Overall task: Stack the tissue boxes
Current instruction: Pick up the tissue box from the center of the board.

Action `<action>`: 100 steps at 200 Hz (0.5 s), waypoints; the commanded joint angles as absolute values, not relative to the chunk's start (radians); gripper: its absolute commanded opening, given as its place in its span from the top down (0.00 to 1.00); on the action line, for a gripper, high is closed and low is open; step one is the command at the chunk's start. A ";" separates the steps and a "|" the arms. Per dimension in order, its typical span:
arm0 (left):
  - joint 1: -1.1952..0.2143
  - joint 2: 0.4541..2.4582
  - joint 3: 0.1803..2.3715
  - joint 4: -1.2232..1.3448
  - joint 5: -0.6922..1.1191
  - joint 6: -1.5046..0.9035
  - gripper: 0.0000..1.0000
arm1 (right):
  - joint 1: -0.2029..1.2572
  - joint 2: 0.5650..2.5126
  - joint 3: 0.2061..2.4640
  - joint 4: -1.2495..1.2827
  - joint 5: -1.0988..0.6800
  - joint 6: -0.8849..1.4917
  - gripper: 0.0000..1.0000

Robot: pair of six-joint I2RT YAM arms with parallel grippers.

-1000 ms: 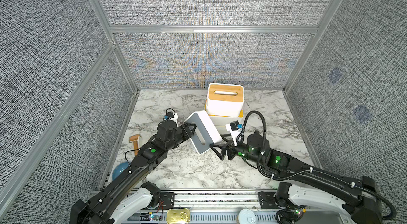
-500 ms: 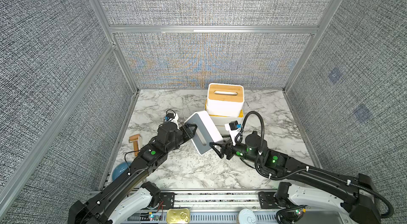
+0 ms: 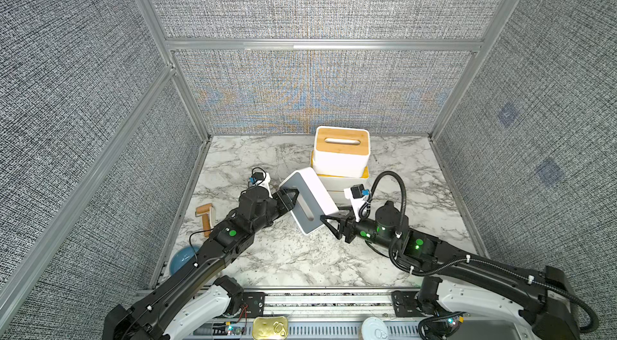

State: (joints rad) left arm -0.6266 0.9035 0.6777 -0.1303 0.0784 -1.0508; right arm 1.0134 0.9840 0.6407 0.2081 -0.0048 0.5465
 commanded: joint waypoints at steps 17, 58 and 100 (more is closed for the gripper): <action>-0.627 0.900 0.691 -0.107 0.038 -1.013 0.72 | 1.015 0.987 0.651 0.220 0.000 0.534 0.60; -0.627 0.866 0.676 -0.098 0.000 -0.952 0.63 | 1.015 0.959 0.656 0.197 0.003 0.524 0.74; -0.626 0.833 0.680 -0.123 -0.015 -0.915 0.46 | 1.014 0.909 0.656 0.176 0.026 0.523 0.81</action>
State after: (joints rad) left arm -0.6327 0.8471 0.6731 -0.1146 0.0711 -0.9985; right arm 1.0149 0.9360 0.6468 0.1761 -0.0093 0.4976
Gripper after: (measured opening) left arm 0.525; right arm 0.620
